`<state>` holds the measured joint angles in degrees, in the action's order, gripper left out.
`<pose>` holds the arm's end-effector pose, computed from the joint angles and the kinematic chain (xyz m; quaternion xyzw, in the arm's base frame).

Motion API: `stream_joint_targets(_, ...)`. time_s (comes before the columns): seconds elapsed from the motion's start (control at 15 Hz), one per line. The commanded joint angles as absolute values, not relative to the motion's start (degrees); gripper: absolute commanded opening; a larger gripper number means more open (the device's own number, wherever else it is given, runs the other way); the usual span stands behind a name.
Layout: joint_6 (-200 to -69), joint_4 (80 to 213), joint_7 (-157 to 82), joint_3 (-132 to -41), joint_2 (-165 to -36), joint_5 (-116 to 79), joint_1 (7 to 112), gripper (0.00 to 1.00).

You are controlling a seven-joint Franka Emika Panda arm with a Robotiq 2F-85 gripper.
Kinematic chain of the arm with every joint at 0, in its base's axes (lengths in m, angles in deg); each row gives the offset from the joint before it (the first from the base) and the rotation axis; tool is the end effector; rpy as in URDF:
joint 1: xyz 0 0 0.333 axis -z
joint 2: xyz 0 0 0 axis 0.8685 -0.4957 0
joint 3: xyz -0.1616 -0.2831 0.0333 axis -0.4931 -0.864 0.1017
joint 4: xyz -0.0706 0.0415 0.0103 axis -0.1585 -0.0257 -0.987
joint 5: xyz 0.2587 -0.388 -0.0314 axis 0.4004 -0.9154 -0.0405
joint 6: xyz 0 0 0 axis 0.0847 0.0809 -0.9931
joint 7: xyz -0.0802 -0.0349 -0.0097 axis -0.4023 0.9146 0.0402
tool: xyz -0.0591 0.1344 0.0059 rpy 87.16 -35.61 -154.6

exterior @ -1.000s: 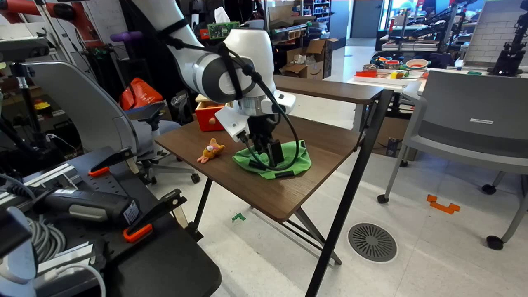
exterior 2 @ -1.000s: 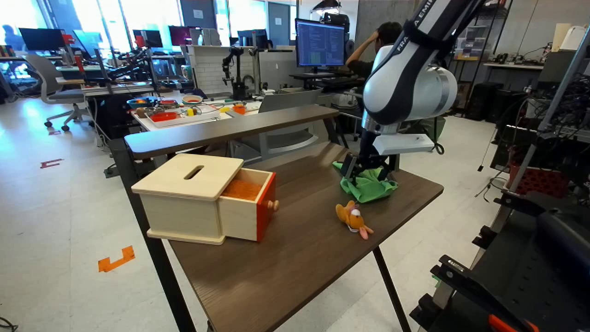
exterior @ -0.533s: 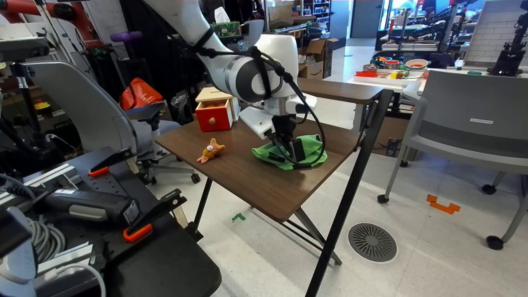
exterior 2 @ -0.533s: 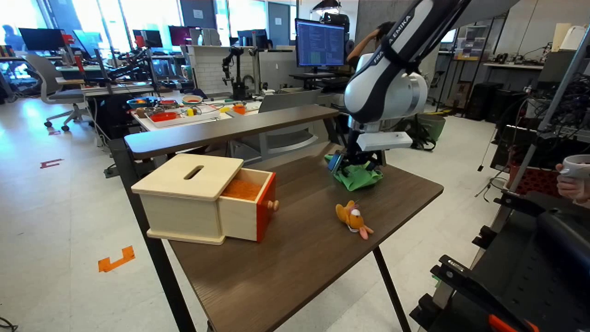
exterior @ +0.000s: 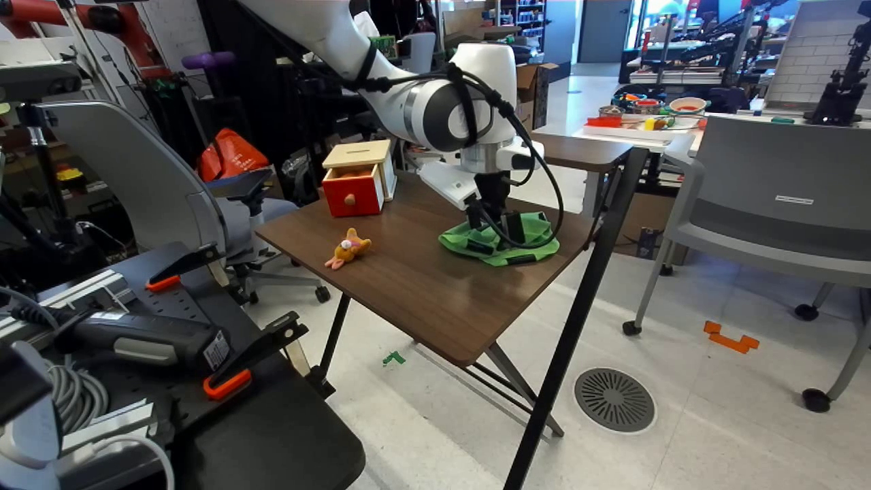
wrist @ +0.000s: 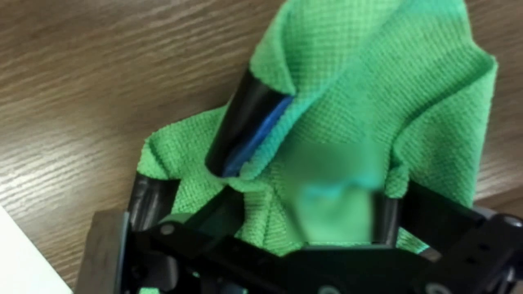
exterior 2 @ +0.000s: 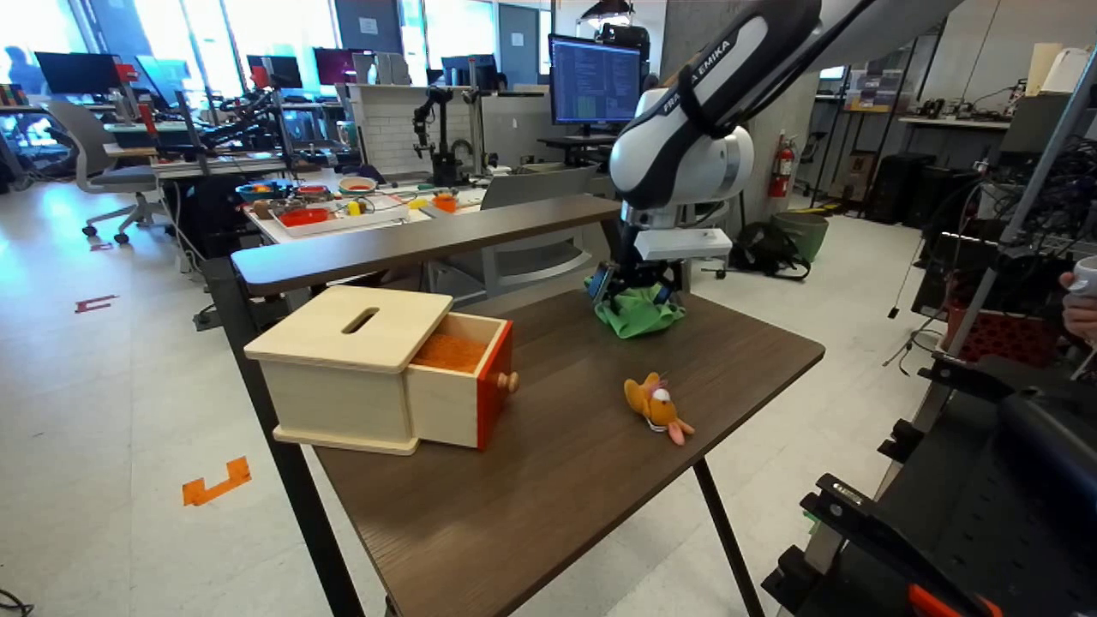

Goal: Move the green cloth

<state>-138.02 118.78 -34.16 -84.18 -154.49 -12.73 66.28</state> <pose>0.8084 -0.0985 -0.0449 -0.9898 0.1397 -0.0257 0.0043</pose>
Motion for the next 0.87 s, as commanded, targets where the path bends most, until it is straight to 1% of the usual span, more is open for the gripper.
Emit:
stream_joint_targets(0.0,-133.5,113.7,-35.6,-84.3,-156.2,-12.1,66.6,1.0)
stream_joint_targets(0.13,-132.5,116.9,-36.6,-84.5,-152.9,-12.5,66.9,1.0)
stream_joint_targets(0.4,-134.2,130.2,-37.5,-84.3,-140.9,-12.4,68.5,1.0)
stream_joint_targets(0.53,-133.6,134.0,-38.2,-84.6,-136.9,-11.6,69.0,1.0)
stream_joint_targets(0.6,-134.0,125.2,-36.7,-85.1,-144.3,-12.1,68.1,1.0)
stream_joint_targets(0.8,-133.9,130.9,-37.3,-85.2,-138.9,-12.0,68.6,1.0)
